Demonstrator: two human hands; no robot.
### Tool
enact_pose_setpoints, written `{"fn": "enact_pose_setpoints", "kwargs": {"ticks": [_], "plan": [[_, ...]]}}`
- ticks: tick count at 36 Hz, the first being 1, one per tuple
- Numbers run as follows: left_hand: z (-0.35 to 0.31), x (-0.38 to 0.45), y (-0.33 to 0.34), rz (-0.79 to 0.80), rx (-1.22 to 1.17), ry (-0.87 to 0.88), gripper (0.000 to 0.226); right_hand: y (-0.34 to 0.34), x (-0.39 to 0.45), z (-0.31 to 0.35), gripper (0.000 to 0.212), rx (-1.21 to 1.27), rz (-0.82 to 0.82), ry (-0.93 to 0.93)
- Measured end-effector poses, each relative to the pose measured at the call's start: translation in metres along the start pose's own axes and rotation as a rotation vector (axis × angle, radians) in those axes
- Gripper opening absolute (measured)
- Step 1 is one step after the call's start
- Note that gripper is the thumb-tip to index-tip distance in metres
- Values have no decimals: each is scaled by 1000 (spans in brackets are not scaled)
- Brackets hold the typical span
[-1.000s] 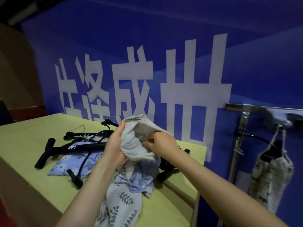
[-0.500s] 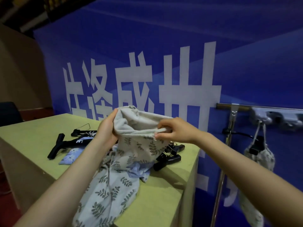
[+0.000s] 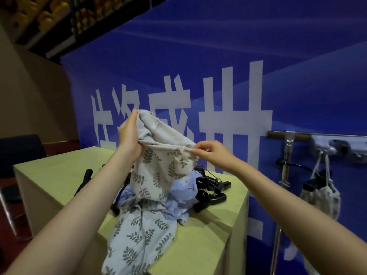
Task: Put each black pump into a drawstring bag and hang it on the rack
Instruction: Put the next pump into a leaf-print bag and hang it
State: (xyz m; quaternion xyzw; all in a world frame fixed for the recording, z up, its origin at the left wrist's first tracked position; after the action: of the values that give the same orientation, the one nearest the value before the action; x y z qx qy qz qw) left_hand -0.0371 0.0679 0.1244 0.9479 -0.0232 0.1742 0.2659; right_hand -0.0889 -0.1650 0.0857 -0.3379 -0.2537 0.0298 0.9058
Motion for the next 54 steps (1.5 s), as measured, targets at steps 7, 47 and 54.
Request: {"fn": "enact_pose_setpoints", "kwargs": {"ticks": [7,47,54], "plan": [[-8,4,-1,21,466,193,27,6,20,-31,20,317,-179,77],[196,33,-128,69,1233,-130,38,75,142,-124,39,-919,61,116],[175,38,-107,101,712,-280,30,47,114,-115,40,-788,-66,136]]}}
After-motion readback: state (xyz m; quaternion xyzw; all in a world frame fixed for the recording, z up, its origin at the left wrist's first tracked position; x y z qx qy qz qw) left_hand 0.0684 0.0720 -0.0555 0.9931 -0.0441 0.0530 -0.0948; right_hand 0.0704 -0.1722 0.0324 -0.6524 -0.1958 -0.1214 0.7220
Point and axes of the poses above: each hand's wrist, its own x-axis towards the middle knuckle, its own y-axis out of the palm, z = x × y, the point moved 7 cm from there along x, towards the middle knuckle, and after that the axes turned 6 degrees about z, right-handed, at the moved point
